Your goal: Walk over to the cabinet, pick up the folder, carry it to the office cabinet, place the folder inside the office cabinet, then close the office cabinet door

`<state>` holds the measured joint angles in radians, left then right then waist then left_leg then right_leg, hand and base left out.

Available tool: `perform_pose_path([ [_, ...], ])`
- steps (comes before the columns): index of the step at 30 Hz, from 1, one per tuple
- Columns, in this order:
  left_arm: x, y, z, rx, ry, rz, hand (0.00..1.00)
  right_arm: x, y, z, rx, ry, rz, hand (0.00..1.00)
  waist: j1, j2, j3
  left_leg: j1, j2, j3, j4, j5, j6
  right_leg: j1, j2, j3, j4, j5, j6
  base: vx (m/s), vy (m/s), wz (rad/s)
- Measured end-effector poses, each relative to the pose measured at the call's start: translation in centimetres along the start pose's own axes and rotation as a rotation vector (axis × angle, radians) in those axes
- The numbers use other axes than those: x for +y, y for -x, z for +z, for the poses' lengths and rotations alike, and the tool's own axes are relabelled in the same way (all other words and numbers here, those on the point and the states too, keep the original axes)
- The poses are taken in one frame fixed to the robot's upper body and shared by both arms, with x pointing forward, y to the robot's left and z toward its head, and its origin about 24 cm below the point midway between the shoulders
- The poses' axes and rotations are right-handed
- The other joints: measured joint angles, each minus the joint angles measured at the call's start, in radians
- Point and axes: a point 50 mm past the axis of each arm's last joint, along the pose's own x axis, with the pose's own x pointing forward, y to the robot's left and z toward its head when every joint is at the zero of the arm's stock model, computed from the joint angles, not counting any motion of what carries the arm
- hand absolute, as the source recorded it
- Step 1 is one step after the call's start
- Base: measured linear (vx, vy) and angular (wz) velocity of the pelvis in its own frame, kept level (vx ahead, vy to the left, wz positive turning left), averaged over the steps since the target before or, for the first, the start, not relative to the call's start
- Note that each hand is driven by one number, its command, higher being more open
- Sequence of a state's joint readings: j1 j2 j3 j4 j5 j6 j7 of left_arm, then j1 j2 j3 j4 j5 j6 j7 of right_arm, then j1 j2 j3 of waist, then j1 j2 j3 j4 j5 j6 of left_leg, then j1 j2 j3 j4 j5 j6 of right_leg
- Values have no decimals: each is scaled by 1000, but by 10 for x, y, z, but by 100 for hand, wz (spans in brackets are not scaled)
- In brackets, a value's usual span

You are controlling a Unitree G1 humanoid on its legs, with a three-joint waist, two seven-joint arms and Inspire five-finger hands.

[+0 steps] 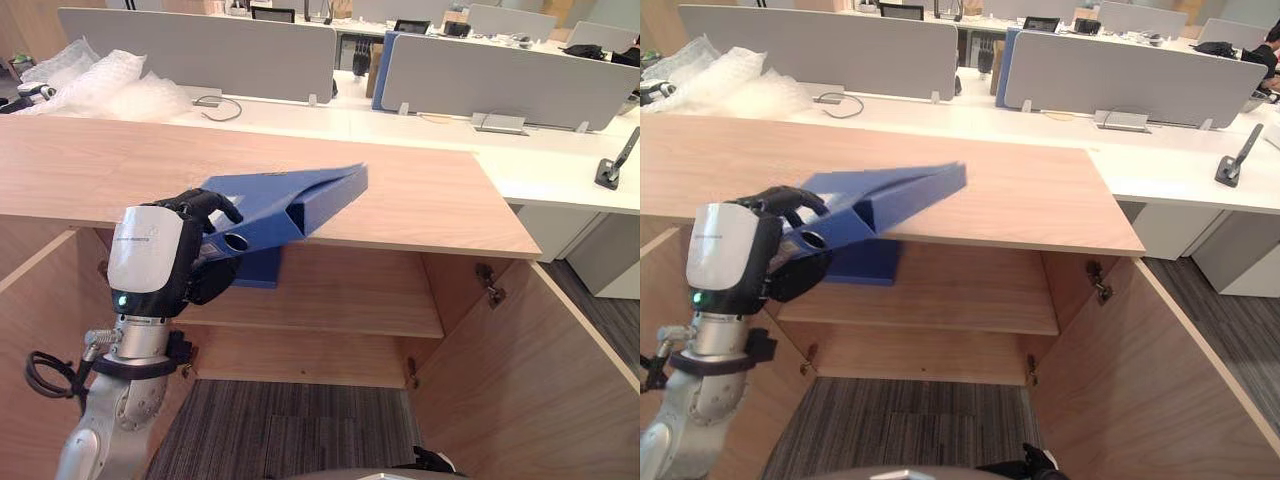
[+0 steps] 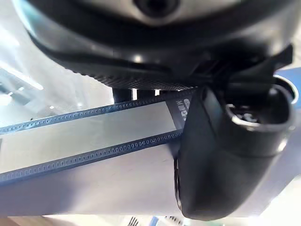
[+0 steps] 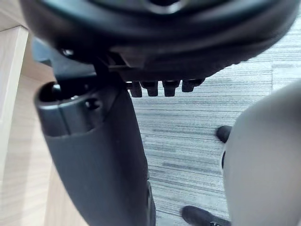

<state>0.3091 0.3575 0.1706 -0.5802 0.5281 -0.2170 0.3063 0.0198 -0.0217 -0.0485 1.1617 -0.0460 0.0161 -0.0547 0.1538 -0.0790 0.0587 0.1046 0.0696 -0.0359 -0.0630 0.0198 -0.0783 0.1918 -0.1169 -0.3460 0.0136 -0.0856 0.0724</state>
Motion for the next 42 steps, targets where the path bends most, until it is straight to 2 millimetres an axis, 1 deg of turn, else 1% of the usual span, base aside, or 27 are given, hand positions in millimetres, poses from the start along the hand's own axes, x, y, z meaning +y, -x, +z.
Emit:
perform_pose_path([
  [1, 1, 1, 1, 17, 48, 18, 0, 1, 0, 2, -10, -20, 2, 100, 0, 1, 2, -1, 0, 0, 1, 0, 0, -1, 0, 0, 1, 0, 0, 0, 0, 0],
  [3, 6, 12, 3, 137, 346, 136, 0, 7, 6, 28, -153, -143, 23, 100, -8, 6, 14, -6, 0, 0, 5, 0, 0, -7, 0, 0, 3, 0, 0, 0, 0, 0],
  [4, 8, 20, 1, 209, 540, 188, 0, 9, 15, 47, -270, -222, 46, 100, -17, 8, 15, -10, 0, 1, 6, 0, 0, -14, -1, 2, 5, 0, 0, 0, 0, 0],
  [6, 11, 30, -1, 286, 737, 248, 0, 10, 33, 73, -436, -331, 76, 100, -26, 6, 17, -17, 0, 1, 7, -1, 1, -20, -1, 1, 5, 0, 0, 0, 0, 0],
  [8, 11, 45, -6, 375, 942, 319, 0, 4, 63, 111, -684, -467, 113, 100, -33, -4, 21, -19, 0, 2, 16, -8, 2, -19, -3, 1, 5, 0, 0, 0, 0, 0],
  [9, 10, 48, -6, 392, 964, 331, 0, 3, 71, 119, -740, -485, 117, 100, -34, -8, 21, -20, -1, 2, 17, -10, 3, -19, -3, 1, 5, 0, 0, 0, 0, 0],
  [11, 10, 60, -8, 443, 1064, 373, 0, -9, 103, 144, -945, -543, 98, 100, -46, -15, 21, -21, -2, 2, 18, -14, 4, -20, -5, 1, 4, 0, 0, 0, 0, 0],
  [15, 7, 64, -5, 467, 1150, 439, 0, -25, 144, 168, -1175, -563, -4, 100, -61, -24, 16, -36, -3, 4, 42, -30, 3, -23, -6, 1, 5, 0, 0, 17, 8, -1],
  [17, 5, 64, -3, 467, 1181, 457, 0, -32, 168, 178, -1283, -556, -73, 100, -67, -23, 16, -45, -4, 3, 58, -38, 4, -22, -6, 1, 5, 0, 0, 0, 0, 0],
  [18, 4, 64, -1, 467, 1201, 461, 0, -35, 186, 183, -1365, -519, -157, 100, -71, -14, 18, -48, -3, 2, 63, -40, 3, -22, -6, 1, 5, 0, 0, 0, 0, 0],
  [19, 4, 64, -1, 467, 1205, 460, 0, -35, 189, 184, -1380, -514, -173, 100, -71, -11, 18, -48, -3, 2, 63, -40, 3, -22, -6, 1, 5, 0, 0, 0, 0, 0],
  [21, 1, 61, 4, 453, 1237, 449, 0, -34, 217, 193, -1511, -484, -253, 100, -75, 4, 14, -48, -2, 2, 63, -40, 3, -22, -4, 1, 5, 1, 1, 0, 0, 0],
  [22, -1, 60, 5, 448, 1248, 446, 0, -33, 223, 196, -1544, -479, -263, 100, -77, 8, 12, -48, -1, 2, 63, -41, 2, -21, -4, 1, 5, 1, 1, 0, 0, 0],
  [23, -2, 59, 7, 440, 1262, 442, 0, -28, 236, 202, -1618, -477, -258, 100, -83, 13, 9, -45, 0, 2, 63, -41, 2, -19, -3, 2, 5, 1, 1, 0, 0, 0],
  [24, -5, 57, 9, 433, 1280, 431, 0, -25, 249, 210, -1695, -492, -232, 100, -87, 18, 5, -43, 1, 3, 63, -41, 2, -18, -3, 4, 5, 1, 1, -27, 5, -3],
  [25, -6, 56, 11, 429, 1291, 422, 0, -23, 256, 215, -1735, -502, -213, 100, -89, 20, 3, -43, 2, 4, 64, -41, 2, -17, -3, 5, 5, 1, 1, -37, 8, -4],
  [27, -11, 52, 15, 407, 1317, 367, 0, -13, 277, 231, -1875, -536, -97, 100, -91, 24, -9, -41, 3, 6, 66, -41, 1, -16, -3, 8, 5, 1, 1, -41, 8, -3],
  [28, -12, 51, 16, 401, 1321, 348, 0, -10, 281, 235, -1903, -534, -67, 100, -91, 24, -13, -41, 3, 6, 66, -41, 1, -16, -3, 9, 5, 1, 1, -34, 7, -3],
  [29, -13, 49, 18, 382, 1324, 307, 0, -3, 288, 242, -1943, -560, 67, 100, -92, 24, -22, -40, 4, 7, 66, -41, 1, -15, -3, 10, 5, 1, 1, 0, 0, 0],
  [30, -13, 47, 19, 370, 1325, 288, 0, 1, 290, 247, -1955, -565, 123, 100, -92, 24, -25, -39, 4, 9, 66, -41, 1, -15, -3, 12, 5, 1, 1, -30, 8, -6],
  [31, -14, 43, 21, 335, 1324, 243, 0, 11, 292, 257, -1963, -565, 252, 100, -91, 23, -31, -36, 4, 13, 66, -40, 1, -14, -2, 16, 5, 1, 1, -37, 10, -9],
  [32, -15, 37, 24, 293, 1313, 194, 0, 19, 291, 269, -1951, -545, 351, 100, -90, 22, -36, -34, 5, 16, 67, -40, 1, -14, -2, 19, 5, 2, 2, -42, 10, -8],
  [35, -15, 26, 31, 184, 1273, 62, 0, 36, 284, 291, -1876, -456, 548, 100, -80, 17, -41, -34, 3, 18, 67, -36, 3, -14, -2, 20, 5, 7, 4, -53, 15, -2],
  [38, -15, 24, 34, 143, 1218, -16, 0, 46, 279, 309, -1811, -330, 665, 100, -74, 17, -42, -35, 0, 18, 66, -33, 6, -14, -4, 20, 3, 14, 4, -23, 19, 0],
  [39, -14, 24, 33, 143, 1199, -25, 0, 47, 277, 317, -1772, -283, 726, 100, -72, 17, -42, -36, -1, 19, 65, -32, 7, -15, -4, 20, 0, 18, 5, 0, 0, 0],
  [40, -14, 23, 32, 144, 1195, -23, 0, 47, 276, 318, -1767, -273, 734, 100, -71, 16, -42, -36, -1, 19, 65, -32, 7, -15, -4, 20, 0, 19, 5, 0, 0, 0],
  [42, -13, 25, 31, 156, 1185, -16, 0, 45, 277, 330, -1735, -147, 767, 100, -57, 16, -42, -36, -1, 20, 64, -31, 8, -16, -4, 21, -1, 24, 6, 0, 0, 0],
])
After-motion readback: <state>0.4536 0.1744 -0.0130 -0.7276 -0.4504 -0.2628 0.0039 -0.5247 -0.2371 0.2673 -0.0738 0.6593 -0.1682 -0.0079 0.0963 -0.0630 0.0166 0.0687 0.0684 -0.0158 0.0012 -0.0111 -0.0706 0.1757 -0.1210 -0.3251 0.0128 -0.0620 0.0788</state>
